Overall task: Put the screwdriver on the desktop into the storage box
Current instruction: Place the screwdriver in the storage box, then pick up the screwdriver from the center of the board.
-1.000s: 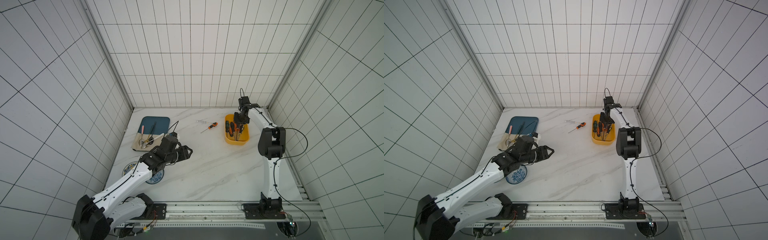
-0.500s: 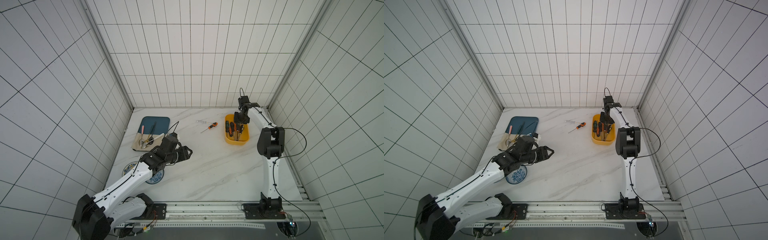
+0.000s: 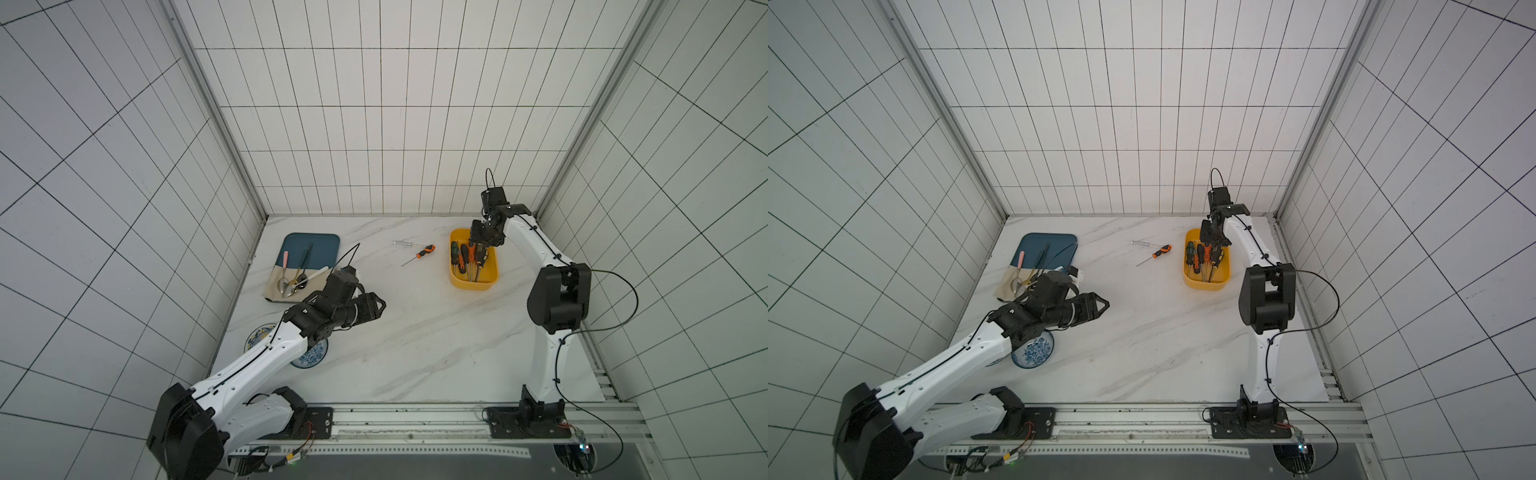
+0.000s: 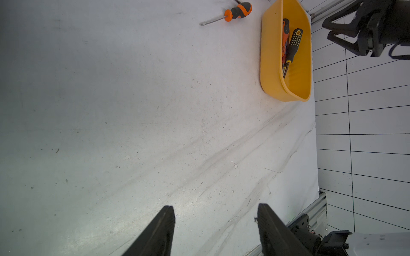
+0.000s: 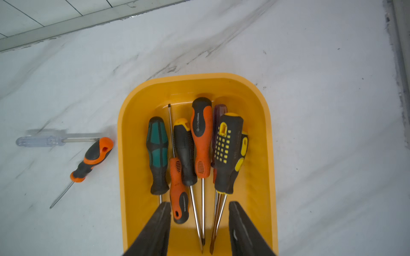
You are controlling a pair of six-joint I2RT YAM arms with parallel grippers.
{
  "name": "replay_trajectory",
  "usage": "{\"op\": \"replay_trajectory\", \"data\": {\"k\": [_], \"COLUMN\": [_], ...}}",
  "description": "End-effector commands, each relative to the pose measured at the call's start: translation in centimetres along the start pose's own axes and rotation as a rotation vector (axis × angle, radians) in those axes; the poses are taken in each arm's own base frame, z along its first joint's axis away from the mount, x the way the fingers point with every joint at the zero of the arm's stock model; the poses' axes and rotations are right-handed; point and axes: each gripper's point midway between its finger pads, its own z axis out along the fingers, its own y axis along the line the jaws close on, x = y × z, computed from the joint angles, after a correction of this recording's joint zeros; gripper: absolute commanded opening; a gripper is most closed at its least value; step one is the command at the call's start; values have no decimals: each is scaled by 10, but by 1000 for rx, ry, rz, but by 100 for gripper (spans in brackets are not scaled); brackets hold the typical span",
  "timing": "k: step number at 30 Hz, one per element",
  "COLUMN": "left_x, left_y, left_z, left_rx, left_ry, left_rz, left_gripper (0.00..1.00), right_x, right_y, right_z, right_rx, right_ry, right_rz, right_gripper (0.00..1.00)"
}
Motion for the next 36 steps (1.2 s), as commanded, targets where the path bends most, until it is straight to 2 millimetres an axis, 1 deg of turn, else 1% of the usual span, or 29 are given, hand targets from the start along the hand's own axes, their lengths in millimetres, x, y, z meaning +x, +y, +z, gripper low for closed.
{"op": "replay_trajectory", "data": {"k": [1, 5, 6, 7, 12, 15, 20, 23, 28, 30, 36], "left_x": [-13, -18, -20, -21, -29, -36, -52, -61, -81, -88, -107], "left_y": [-11, -15, -16, -17, -22, -29, -35, -39, -44, -46, -53], "left_z": [-3, 0, 0, 2, 12, 22, 43, 58, 82, 93, 130], "left_rx": [16, 15, 14, 10, 0, 2, -29, -42, -66, -74, -81], "left_ry": [-31, -34, -35, -34, -21, -16, -5, 6, -1, 6, 28], "left_rz": [4, 6, 10, 13, 29, 47, 91, 110, 137, 151, 195], "left_gripper": [65, 65, 65, 65, 65, 65, 65, 65, 65, 65, 66], "right_x": [12, 33, 41, 44, 68, 81, 107, 128, 157, 166, 189], "right_y": [8, 14, 15, 18, 20, 15, 12, 12, 4, 3, 0], "right_z": [-18, -34, -37, -41, -59, -67, -80, -84, -92, -97, -103], "right_rx": [-44, -84, -98, -116, -163, -166, -201, -240, -249, -254, -272], "right_ry": [-13, -12, -3, -15, -28, -28, -36, -22, -27, -32, -11], "right_rz": [9, 3, 4, 7, 26, 42, 75, 97, 118, 111, 110], "right_gripper": [47, 47, 47, 47, 47, 47, 47, 47, 47, 47, 47]}}
